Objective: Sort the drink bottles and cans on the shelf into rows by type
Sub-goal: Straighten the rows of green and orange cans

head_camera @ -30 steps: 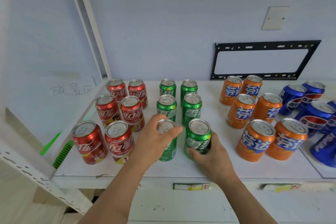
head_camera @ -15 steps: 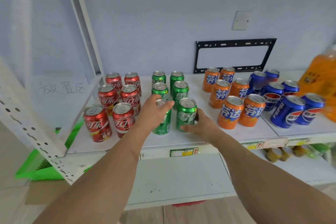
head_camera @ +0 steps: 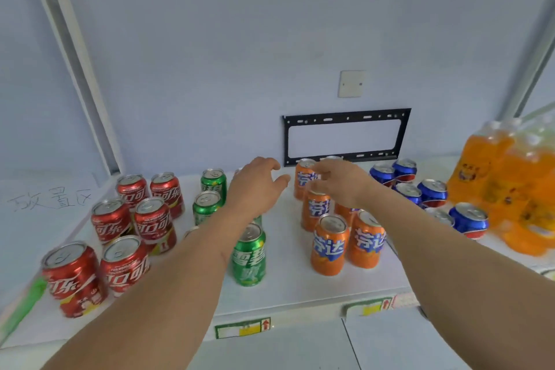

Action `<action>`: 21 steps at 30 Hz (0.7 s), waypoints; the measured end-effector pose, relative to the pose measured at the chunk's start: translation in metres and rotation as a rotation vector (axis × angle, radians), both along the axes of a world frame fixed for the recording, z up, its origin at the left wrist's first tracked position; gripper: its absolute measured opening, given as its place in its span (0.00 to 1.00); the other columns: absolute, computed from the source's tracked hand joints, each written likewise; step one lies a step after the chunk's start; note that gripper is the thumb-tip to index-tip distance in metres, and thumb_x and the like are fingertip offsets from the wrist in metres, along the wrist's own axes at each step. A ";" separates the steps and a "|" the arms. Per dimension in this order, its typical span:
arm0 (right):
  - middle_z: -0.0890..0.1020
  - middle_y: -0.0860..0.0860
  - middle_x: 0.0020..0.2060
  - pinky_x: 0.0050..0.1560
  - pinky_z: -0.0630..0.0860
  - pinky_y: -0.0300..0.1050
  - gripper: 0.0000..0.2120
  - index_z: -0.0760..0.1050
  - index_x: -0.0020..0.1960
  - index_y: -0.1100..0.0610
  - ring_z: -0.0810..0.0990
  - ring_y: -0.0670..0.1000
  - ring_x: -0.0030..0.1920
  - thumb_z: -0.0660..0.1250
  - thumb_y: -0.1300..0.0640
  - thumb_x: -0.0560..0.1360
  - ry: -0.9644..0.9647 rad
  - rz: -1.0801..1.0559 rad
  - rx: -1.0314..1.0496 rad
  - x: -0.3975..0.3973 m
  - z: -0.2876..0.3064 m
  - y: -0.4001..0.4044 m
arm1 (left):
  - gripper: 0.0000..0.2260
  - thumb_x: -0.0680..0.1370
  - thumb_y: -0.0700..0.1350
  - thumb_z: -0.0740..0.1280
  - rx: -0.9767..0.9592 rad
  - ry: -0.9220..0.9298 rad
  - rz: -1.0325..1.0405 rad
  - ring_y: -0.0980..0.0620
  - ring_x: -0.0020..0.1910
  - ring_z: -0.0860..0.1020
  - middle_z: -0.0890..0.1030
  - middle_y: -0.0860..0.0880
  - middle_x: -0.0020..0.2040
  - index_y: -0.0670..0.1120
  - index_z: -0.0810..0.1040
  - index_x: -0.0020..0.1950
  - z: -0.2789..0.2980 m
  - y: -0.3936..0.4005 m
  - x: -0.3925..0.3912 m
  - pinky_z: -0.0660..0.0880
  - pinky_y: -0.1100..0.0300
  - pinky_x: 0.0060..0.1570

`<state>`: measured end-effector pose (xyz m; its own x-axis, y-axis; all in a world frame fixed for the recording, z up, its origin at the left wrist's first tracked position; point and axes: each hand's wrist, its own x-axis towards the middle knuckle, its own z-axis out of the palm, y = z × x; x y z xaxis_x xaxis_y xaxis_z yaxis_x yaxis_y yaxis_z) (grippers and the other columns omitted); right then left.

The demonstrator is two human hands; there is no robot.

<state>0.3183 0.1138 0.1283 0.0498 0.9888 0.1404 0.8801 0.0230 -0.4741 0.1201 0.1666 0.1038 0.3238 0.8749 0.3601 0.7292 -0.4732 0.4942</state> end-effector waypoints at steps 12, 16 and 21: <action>0.73 0.54 0.69 0.54 0.68 0.43 0.32 0.63 0.74 0.54 0.73 0.55 0.65 0.67 0.42 0.75 -0.023 0.023 -0.117 0.128 -0.022 0.124 | 0.28 0.78 0.58 0.66 -0.328 -0.158 0.118 0.46 0.69 0.71 0.70 0.45 0.73 0.48 0.67 0.75 -0.014 0.092 0.117 0.67 0.57 0.60; 0.70 0.56 0.71 0.57 0.70 0.46 0.36 0.59 0.76 0.54 0.72 0.57 0.67 0.70 0.45 0.74 -0.048 0.031 -0.200 0.126 -0.035 0.153 | 0.32 0.78 0.58 0.68 -0.405 -0.119 0.111 0.45 0.72 0.68 0.65 0.45 0.77 0.51 0.61 0.78 -0.023 0.115 0.127 0.68 0.54 0.64; 0.69 0.57 0.72 0.62 0.71 0.50 0.41 0.57 0.77 0.55 0.71 0.58 0.67 0.72 0.44 0.72 -0.077 0.005 -0.279 0.123 -0.052 0.174 | 0.33 0.76 0.53 0.72 -0.523 -0.010 0.037 0.45 0.69 0.72 0.69 0.44 0.75 0.49 0.63 0.77 -0.034 0.139 0.134 0.70 0.53 0.67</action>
